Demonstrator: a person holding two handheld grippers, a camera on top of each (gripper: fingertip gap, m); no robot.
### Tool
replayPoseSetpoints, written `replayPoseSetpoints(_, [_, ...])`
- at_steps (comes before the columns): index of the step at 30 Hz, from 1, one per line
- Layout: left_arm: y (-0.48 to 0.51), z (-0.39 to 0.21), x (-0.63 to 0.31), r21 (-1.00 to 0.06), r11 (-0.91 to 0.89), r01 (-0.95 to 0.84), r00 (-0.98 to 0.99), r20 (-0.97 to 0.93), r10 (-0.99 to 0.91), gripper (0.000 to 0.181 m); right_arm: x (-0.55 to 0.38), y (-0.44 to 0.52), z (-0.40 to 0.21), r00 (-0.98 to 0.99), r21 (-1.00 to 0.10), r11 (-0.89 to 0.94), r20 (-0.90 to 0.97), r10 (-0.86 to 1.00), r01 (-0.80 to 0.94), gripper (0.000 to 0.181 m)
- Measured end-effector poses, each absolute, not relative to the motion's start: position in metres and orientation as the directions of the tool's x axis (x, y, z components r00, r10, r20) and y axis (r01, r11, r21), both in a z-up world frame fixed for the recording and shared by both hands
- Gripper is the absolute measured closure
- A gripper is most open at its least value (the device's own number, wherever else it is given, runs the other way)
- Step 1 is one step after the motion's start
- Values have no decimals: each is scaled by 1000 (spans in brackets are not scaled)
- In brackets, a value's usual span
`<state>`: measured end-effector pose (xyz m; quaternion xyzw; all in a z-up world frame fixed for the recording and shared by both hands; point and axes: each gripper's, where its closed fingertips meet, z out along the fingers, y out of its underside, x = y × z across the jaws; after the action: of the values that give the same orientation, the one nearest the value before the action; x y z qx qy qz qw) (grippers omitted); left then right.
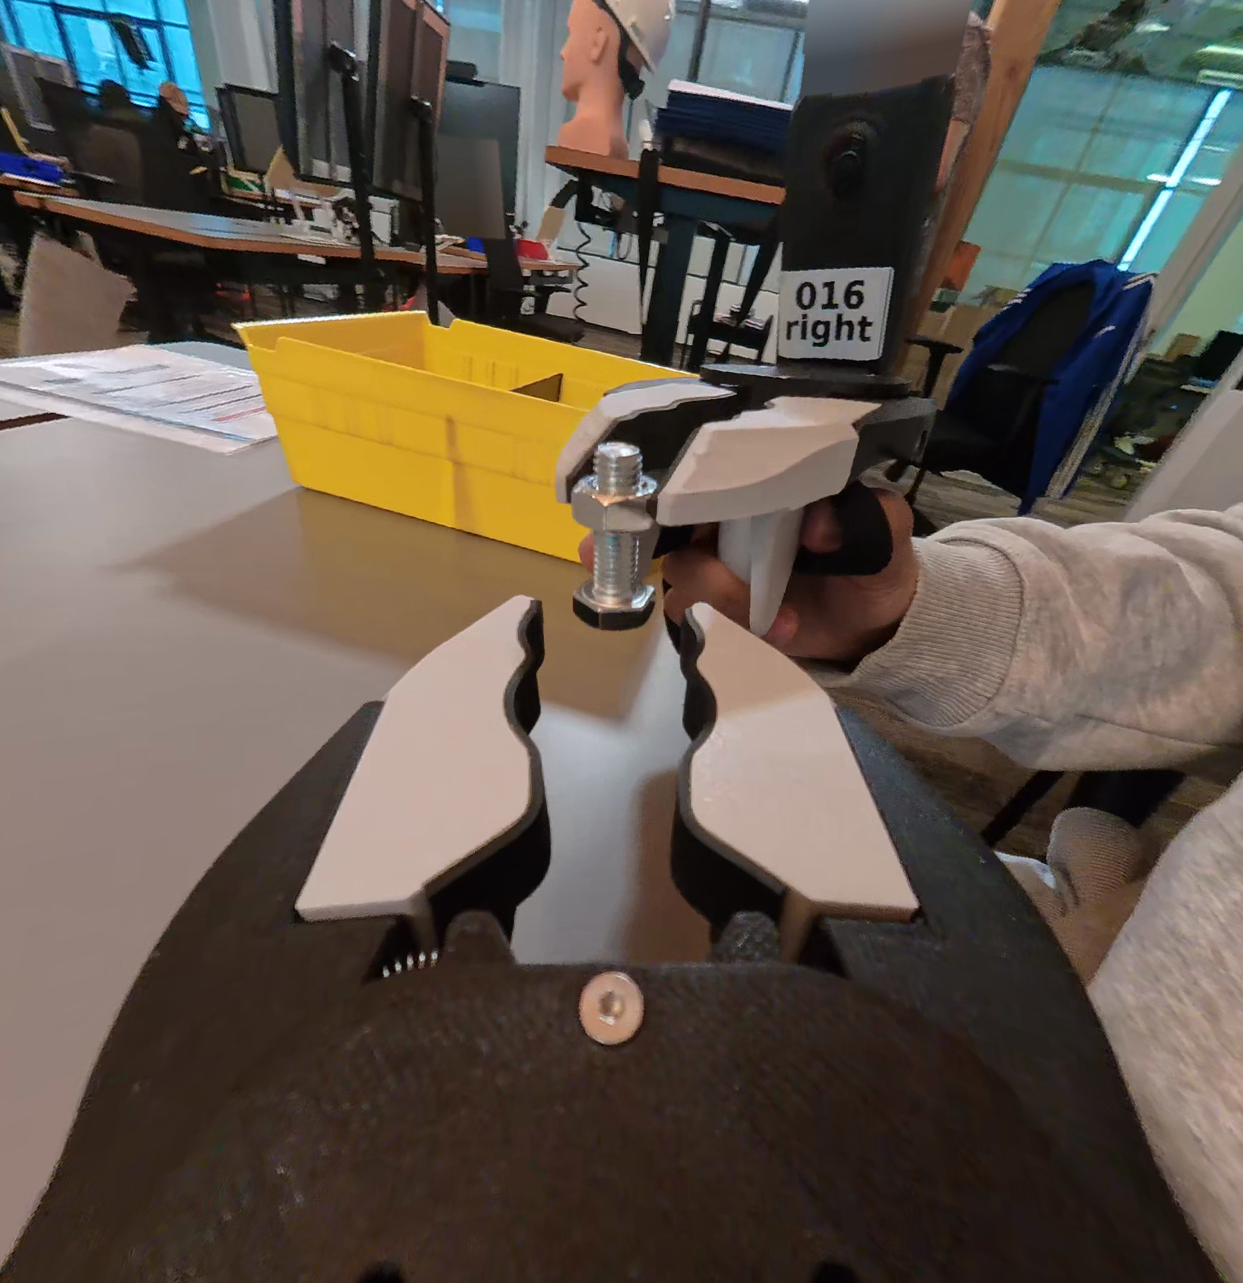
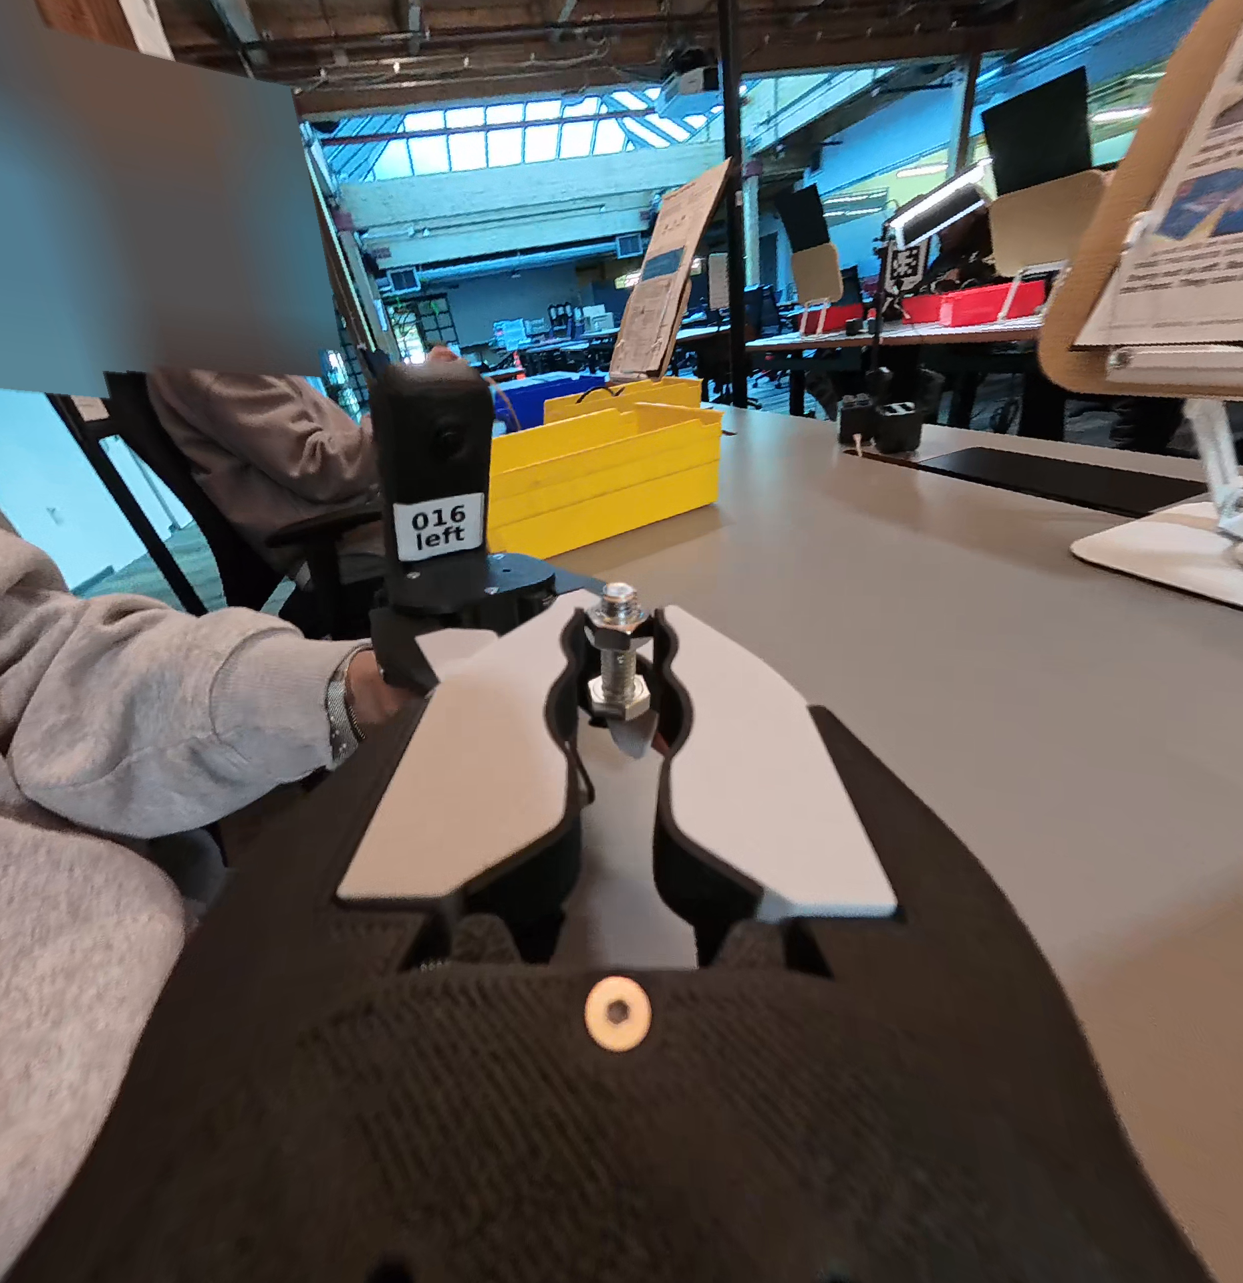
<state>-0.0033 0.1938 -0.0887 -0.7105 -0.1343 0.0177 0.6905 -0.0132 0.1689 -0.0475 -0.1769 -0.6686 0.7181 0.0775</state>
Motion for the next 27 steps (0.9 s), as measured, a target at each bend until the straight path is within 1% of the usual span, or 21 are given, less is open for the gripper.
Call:
replayPoseSetpoints(4, [194, -88, 4, -985, -14, 172, 974, 168, 149, 143, -6, 164, -50, -940, -993, -49, -116, 322, 106, 163])
replayPoseSetpoints(7, [194, -90, 13, -983, -41, 178, 981, 174, 85, 143, -4, 166, -50, -947, -991, -47, -131, 293, 122, 163])
replayPoseSetpoints(15, [192, -82, 19, -980, 5, 198, 980, 198, 28, 142, 6, 173, -42, -965, -980, -92, -192, 178, 178, 163])
replayPoseSetpoints(20, [189, -76, 20, -976, 35, 216, 976, 216, 9, 143, 9, 170, -46, -969, -984, -62, -178, 169, 170, 163])
replayPoseSetpoints(27, [190, -78, 22, -977, 17, 211, 977, 211, 3, 149, 9, 168, -46, -970, -984, -61, -178, 169, 170, 163])
